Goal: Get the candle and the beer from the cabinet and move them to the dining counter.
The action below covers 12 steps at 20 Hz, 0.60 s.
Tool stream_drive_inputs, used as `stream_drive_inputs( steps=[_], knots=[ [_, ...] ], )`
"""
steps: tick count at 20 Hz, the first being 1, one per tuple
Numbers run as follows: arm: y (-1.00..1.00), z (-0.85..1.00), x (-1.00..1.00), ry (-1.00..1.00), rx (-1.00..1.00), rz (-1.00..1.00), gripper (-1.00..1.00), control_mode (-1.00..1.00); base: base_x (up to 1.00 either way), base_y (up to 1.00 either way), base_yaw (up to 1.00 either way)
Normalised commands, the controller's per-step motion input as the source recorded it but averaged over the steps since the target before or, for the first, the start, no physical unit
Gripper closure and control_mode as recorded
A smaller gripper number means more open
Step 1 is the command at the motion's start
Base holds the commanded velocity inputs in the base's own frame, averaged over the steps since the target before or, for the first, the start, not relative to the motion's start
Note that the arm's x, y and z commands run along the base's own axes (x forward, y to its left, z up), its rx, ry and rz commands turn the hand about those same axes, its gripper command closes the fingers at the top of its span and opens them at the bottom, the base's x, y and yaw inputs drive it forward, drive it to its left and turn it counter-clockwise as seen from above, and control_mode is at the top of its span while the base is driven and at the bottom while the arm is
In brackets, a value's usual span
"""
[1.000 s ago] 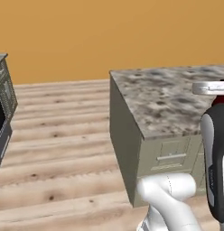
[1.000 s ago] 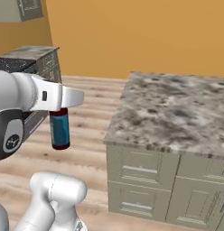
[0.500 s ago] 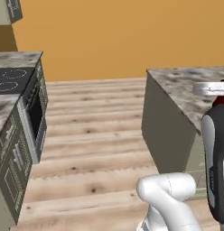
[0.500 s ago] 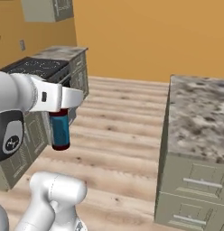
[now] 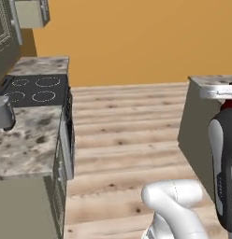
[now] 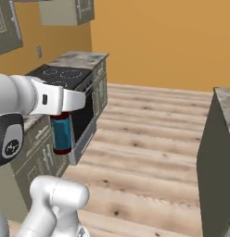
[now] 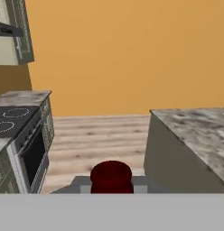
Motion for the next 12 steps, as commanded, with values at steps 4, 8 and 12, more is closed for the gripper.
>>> stream_drive_inputs(
  steps=[4,8,12],
  knots=[
    [0.0,0.0,0.0,0.0,0.0,0.0,1.0,1.0,1.0,0.21,-0.15],
    [0.0,0.0,0.0,0.0,0.0,0.0,1.0,1.0,1.0,-0.01,-0.05],
    [0.0,0.0,0.0,0.0,0.0,0.0,1.0,1.0,1.0,-0.02,-0.03]
  ],
)
